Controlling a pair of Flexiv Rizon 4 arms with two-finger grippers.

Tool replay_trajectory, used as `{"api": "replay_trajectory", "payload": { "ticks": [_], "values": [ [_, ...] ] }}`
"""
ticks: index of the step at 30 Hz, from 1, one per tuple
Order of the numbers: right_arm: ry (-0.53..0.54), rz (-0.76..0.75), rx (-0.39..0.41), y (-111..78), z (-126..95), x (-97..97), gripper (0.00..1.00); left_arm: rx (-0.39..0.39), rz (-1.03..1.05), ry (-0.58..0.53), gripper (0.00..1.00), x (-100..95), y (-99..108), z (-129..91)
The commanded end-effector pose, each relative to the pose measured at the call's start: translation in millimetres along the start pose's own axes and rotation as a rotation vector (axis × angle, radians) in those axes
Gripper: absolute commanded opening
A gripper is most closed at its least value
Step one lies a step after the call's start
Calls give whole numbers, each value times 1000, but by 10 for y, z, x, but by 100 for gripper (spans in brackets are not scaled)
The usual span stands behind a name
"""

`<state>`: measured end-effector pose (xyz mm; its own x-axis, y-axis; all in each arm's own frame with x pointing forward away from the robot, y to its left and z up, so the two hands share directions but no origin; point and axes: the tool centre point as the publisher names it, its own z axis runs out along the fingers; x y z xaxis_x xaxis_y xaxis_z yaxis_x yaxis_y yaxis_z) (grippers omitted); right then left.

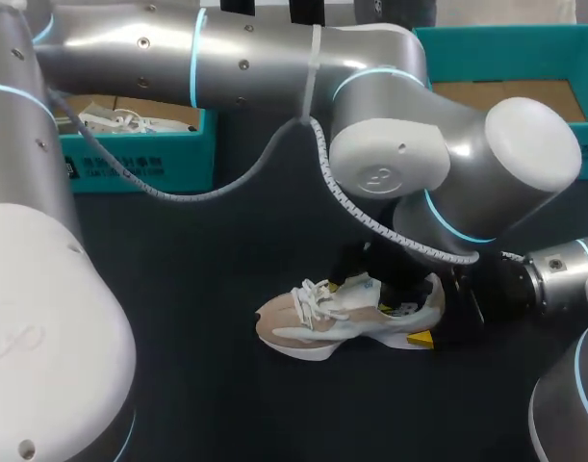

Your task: Take the shoe out of the shoebox, open the shoe tongue, remove and reinsert the insole, then place the shoe into the shoebox

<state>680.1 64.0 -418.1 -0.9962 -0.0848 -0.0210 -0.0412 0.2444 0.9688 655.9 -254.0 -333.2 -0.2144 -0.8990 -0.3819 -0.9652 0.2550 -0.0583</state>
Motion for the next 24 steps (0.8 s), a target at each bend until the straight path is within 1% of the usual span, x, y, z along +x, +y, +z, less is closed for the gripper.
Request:
{"api": "replay_trajectory", "payload": {
  "ticks": [1, 3, 5, 6, 9, 10, 11, 15, 20, 24],
  "values": [
    [-2, 0, 3, -28, 42, 9, 0, 11, -687, 11, 42, -24, 78, -8],
    [-2, 0, 3, -28, 42, 9, 0, 10, -700, 13, 34, -36, 97, -15],
    [-2, 0, 3, -28, 42, 9, 0, 2, -714, 23, 30, -59, 117, -11],
    [-2, 0, 3, -28, 42, 9, 0, -4, -720, 25, 25, -77, 128, -1],
    [-2, 0, 3, -28, 42, 9, 0, -17, -736, 37, 15, -142, 158, 14],
    [-2, 0, 3, -28, 42, 9, 0, -19, -741, 36, 3, -164, 167, 6],
    [-2, 0, 3, -28, 42, 9, 0, -21, -743, 39, 0, -188, 173, -5],
    [-2, 0, 3, -28, 42, 9, 0, -48, -768, 54, 0, -302, 177, -26],
    [-2, 0, 3, -28, 42, 9, 0, -80, -795, 78, 0, -452, 165, 11],
    [-2, 0, 3, -28, 42, 9, 0, -93, -808, 66, 0, -547, 177, 48]
  ]
}}
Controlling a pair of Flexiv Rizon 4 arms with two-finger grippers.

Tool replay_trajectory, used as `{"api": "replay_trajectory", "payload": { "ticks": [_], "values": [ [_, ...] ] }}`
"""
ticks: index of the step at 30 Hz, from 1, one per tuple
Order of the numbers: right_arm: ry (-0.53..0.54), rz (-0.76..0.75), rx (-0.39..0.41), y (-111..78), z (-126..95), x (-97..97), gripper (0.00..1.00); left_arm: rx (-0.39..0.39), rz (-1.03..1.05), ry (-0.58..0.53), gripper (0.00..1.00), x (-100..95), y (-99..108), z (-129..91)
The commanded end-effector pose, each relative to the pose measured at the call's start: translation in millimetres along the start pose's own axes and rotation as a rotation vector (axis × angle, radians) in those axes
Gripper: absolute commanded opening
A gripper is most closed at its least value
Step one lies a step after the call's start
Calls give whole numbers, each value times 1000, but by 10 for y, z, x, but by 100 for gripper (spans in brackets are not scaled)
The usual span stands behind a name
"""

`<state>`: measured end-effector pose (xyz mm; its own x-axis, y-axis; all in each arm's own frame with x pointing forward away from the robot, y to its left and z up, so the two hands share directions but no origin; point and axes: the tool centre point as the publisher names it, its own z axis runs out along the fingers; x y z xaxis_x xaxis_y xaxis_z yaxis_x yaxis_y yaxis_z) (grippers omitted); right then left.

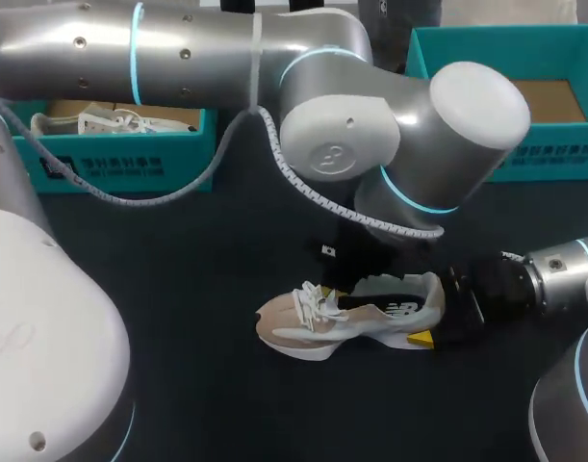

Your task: Take the shoe out of the shoebox, open the shoe tongue, remove and reinsert the insole, then place the shoe into the shoebox

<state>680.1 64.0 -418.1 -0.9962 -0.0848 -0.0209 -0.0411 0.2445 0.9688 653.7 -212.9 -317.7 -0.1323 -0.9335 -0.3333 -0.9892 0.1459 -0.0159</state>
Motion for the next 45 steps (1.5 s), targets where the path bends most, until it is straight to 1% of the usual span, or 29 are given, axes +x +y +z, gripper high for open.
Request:
{"api": "replay_trajectory", "payload": {
  "ticks": [1, 11, 15, 23, 27, 31, 36, 43, 44, 45],
  "values": [
    [-2, 0, 3, -28, 42, 9, 0, 0, -725, 48, 0, -155, 55, 55],
    [-2, 0, 3, -28, 42, 9, 0, -12, -807, 48, 0, -359, 175, 89],
    [-2, 0, 3, -28, 42, 9, 0, -18, -829, 42, 0, -389, 202, 85],
    [-2, 0, 3, -28, 42, 9, 0, -36, -889, 42, 0, -442, 292, 174],
    [-2, 0, 3, -28, 42, 9, 0, -75, -900, 41, 0, -428, 274, 296],
    [-2, 0, 3, -28, 42, 9, 0, -95, -909, 37, 0, -380, 257, 399],
    [-2, 0, 3, -28, 42, 9, 0, -145, -934, 22, 0, -356, 306, 536],
    [-2, 0, 3, -28, 42, 9, 0, -181, -948, 26, 0, -299, 348, 674],
    [-2, 0, 3, -28, 42, 9, 0, -188, -951, 32, 3, -290, 356, 706],
    [-2, 0, 3, -28, 42, 9, 0, -188, -952, 33, 2, -286, 360, 719]
  ]
}}
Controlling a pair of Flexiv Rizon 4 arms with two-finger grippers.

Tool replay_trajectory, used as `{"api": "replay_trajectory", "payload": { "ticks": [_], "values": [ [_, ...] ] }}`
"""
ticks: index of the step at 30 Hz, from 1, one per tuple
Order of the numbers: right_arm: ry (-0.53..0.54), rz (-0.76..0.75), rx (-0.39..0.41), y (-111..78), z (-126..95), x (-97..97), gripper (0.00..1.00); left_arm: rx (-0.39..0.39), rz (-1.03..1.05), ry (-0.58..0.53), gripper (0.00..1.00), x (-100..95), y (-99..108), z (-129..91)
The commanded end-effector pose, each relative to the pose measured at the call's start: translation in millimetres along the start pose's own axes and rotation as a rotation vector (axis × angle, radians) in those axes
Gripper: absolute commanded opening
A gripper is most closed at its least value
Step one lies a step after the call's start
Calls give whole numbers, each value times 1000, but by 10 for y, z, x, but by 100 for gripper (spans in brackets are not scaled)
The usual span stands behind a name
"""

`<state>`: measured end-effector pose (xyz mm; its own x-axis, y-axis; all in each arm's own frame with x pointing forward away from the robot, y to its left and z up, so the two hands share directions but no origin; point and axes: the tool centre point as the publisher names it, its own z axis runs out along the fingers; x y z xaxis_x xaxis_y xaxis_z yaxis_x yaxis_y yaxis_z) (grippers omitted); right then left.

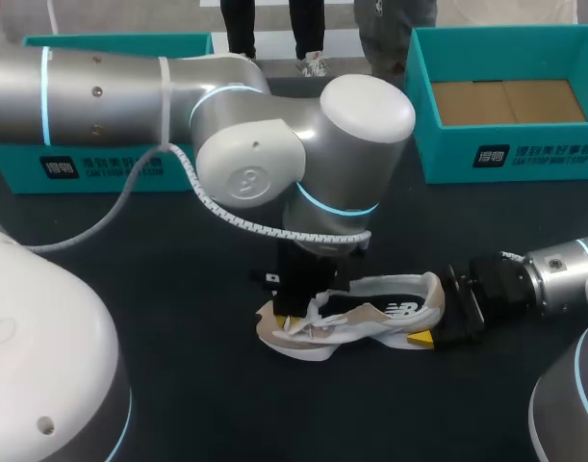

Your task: Take the shoe out of the shoebox, open the shoe tongue, remove and reinsert the insole, then place the shoe into the shoebox

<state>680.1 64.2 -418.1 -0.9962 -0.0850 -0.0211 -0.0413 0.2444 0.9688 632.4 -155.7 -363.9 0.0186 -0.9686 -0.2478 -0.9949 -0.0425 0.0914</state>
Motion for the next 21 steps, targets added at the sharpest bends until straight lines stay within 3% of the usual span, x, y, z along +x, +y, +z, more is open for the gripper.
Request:
{"api": "replay_trajectory", "payload": {
  "ticks": [1, 4, 7, 9, 10, 11, 13, 21],
  "values": [
    [-3, 0, 3, -29, 41, 8, 0, 1, -807, 14, 3, 52, 56, 144],
    [-3, 0, 3, -29, 41, 8, 0, 0, -812, 20, 9, 55, 67, 160],
    [-3, 0, 3, -29, 41, 8, 0, 2, -814, 29, 39, 68, 94, 142],
    [-3, 0, 3, -29, 41, 8, 0, 15, -808, 34, 50, 82, 107, 96],
    [-3, 0, 3, -29, 41, 8, 0, 23, -805, 38, 70, 92, 116, 48],
    [-3, 0, 3, -29, 41, 8, 0, 35, -802, 37, 84, 99, 123, 2],
    [-3, 0, 3, -29, 41, 8, 0, 60, -792, 35, 95, 113, 129, -104],
    [-3, 0, 3, -29, 41, 8, 0, 147, -748, 19, 100, 114, 130, -490]
  ]
}}
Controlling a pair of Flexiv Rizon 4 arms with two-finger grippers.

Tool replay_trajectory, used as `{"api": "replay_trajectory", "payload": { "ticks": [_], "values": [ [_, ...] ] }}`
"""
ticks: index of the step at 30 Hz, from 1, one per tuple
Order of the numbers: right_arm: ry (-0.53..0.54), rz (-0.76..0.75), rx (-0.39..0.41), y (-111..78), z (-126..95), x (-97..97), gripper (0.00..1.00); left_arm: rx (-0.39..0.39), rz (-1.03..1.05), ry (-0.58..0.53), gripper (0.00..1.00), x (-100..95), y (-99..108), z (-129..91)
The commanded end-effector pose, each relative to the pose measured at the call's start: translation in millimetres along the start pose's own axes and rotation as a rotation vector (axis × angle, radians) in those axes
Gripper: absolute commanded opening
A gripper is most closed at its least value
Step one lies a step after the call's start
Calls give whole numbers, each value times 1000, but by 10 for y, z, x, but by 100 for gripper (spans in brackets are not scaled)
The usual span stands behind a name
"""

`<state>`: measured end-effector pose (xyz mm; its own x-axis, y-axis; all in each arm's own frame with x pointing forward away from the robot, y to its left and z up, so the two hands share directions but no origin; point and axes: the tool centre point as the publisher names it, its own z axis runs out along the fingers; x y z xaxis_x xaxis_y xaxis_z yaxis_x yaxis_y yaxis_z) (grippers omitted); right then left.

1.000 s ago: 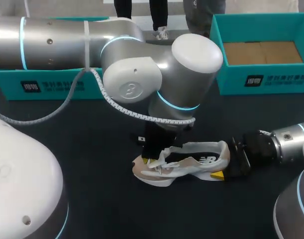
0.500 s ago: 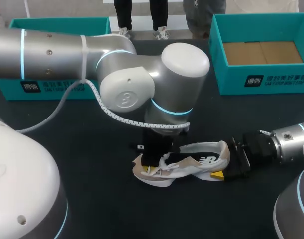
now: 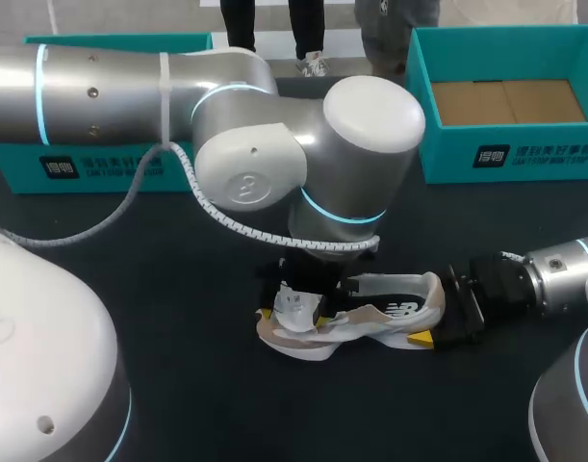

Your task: Take the shoe out of the shoebox, open the shoe tongue, remove and reinsert the insole, then place the shoe into the shoebox

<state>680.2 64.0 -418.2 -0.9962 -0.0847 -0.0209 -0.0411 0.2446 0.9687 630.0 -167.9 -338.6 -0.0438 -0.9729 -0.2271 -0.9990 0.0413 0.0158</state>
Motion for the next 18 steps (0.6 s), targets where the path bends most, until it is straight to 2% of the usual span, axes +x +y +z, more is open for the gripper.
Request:
{"api": "replay_trajectory", "payload": {
  "ticks": [1, 6, 14, 18],
  "values": [
    [-2, 0, 3, -27, 42, 9, 0, 79, -798, -32, 100, 72, 43, -279],
    [-2, 0, 3, -27, 42, 9, 0, 141, -715, 0, 100, 99, -13, -444],
    [-2, 0, 3, -27, 42, 9, 0, 337, -375, 117, 100, 138, -92, -684],
    [-2, 0, 3, -27, 42, 9, 0, 382, -261, 141, 100, 158, -118, -768]
  ]
}}
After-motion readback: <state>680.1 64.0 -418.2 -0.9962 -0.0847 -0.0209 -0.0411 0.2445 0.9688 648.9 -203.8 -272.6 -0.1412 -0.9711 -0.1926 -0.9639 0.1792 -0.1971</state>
